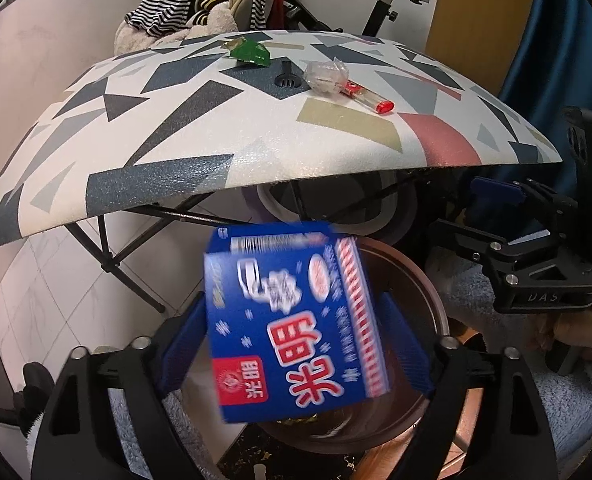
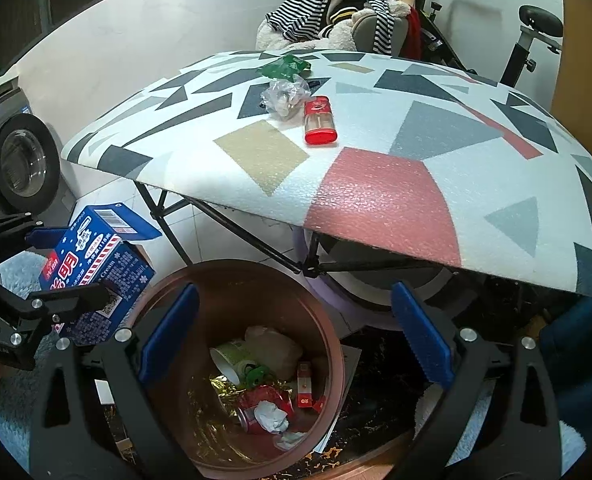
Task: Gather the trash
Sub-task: 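Open the left tool to drop the blue box into the bin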
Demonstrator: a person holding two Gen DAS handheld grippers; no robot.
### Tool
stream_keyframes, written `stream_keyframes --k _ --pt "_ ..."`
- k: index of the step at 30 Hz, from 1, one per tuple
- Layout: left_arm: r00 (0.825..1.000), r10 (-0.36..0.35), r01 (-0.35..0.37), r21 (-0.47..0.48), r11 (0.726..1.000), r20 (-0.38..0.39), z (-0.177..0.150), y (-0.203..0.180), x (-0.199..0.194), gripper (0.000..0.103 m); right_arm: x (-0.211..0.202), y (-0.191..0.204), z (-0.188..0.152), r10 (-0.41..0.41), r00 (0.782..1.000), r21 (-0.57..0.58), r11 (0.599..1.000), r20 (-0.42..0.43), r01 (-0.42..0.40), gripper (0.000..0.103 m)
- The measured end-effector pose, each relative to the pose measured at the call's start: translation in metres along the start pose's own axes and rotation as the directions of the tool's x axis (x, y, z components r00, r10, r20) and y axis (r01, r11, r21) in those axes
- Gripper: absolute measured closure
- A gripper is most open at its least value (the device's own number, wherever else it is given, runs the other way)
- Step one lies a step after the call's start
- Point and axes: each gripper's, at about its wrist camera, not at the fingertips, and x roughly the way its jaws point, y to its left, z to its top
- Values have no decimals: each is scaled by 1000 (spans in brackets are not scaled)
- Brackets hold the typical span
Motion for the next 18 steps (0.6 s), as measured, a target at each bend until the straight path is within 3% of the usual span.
stream_keyframes --k 9,18 --pt "1000 24 -23 -33 999 20 2 8 -6 6 2 -4 0 -19 1000 18 1000 -15 19 6" --pt "995 26 -23 -36 999 91 18 15 -23 6 0 -12 10 -25 999 57 998 -47 27 6"
